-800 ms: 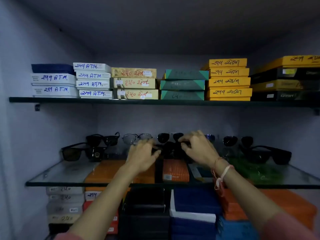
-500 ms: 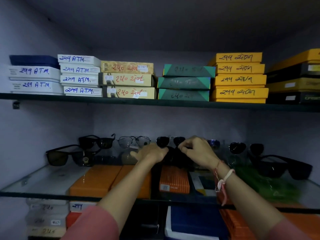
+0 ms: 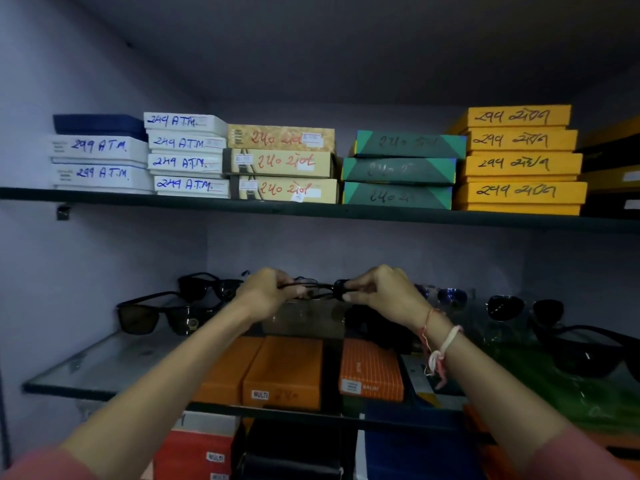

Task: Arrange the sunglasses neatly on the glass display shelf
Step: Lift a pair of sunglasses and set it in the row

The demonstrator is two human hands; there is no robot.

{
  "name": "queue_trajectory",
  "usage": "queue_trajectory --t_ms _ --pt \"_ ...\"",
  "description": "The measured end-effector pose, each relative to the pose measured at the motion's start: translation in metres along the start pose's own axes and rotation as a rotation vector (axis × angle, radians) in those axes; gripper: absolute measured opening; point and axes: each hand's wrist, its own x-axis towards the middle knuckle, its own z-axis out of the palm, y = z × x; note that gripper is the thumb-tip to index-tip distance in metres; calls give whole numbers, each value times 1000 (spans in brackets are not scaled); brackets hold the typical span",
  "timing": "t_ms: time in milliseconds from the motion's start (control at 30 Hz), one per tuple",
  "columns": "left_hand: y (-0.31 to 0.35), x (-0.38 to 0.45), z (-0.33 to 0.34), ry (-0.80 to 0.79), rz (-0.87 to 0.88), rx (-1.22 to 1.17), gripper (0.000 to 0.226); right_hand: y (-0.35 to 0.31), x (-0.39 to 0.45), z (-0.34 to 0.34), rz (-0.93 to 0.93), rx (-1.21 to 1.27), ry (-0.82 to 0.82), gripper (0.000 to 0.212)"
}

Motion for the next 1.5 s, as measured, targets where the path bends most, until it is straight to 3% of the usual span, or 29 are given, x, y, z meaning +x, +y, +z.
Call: queue_trajectory --t_ms 67,167,333,500,600,667,833,1067,1267,1400,1500 --pt "-4 -6 -17 -69 59 -64 16 -11 0 8 -26 37 9 41" --pt "-12 -11 -38 -99 82 -66 18 -28 2 16 -74 90 135 29" --pt "-30 -15 -60 -106 99 -62 24 -54 2 25 -173 -58 180 24" --pt "-38 -15 -67 32 13 -137 60 -70 -1 27 -169 -158 286 24" --pt "-38 -13 -70 121 7 -26 31 -72 -3 27 -51 -127 349 27" --pt "-37 -11 -69 171 -29 84 29 -70 -3 28 51 -96 370 34" --pt "-38 -3 -64 139 -142 149 37 -66 -2 36 210 -51 236 49" --pt "-42 -4 -54 151 -185 337 32 -61 10 54 354 -34 105 39" --pt "-45 0 -52 100 -228 423 41 -61 11 56 327 -91 11 44" --pt "-45 1 -52 136 -189 463 57 -43 -3 27 363 -158 91 49" --pt "-35 -1 -47 226 -90 450 55 -20 -20 -1 438 -340 133 44"
